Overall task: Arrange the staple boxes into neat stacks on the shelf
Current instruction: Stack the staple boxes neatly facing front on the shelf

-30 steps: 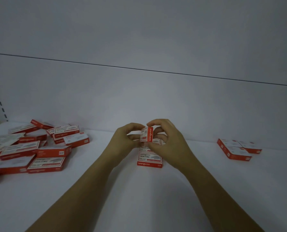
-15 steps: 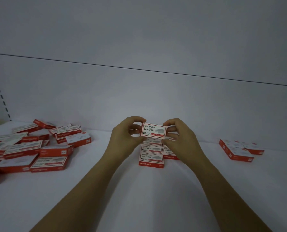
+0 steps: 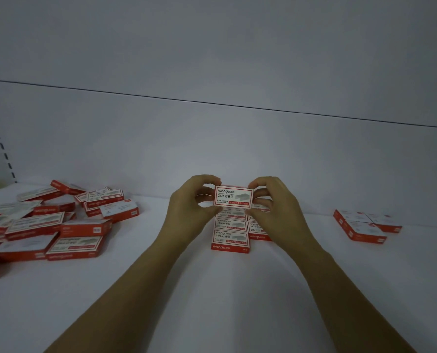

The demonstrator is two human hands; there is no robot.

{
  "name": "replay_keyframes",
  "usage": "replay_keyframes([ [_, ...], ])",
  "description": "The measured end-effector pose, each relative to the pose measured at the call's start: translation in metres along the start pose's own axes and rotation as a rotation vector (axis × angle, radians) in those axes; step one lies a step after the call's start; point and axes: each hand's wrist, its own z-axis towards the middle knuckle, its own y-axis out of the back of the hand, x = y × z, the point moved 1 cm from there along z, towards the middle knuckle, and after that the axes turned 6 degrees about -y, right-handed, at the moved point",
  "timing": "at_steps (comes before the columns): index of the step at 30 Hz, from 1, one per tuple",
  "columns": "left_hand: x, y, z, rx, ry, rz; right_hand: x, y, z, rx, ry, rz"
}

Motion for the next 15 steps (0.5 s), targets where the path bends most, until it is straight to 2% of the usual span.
replay_keyframes([
  [8, 0.001, 0.0, 0.0, 0.03, 0.031, -0.006, -0.001, 0.001, 0.0, 0.045, 0.034, -0.029],
  [15, -0.006, -0.003, -0.002, 0.181, 0.051, 0.04, 0.0, 0.011, -0.003, 0.137, 0.074, -0.26],
])
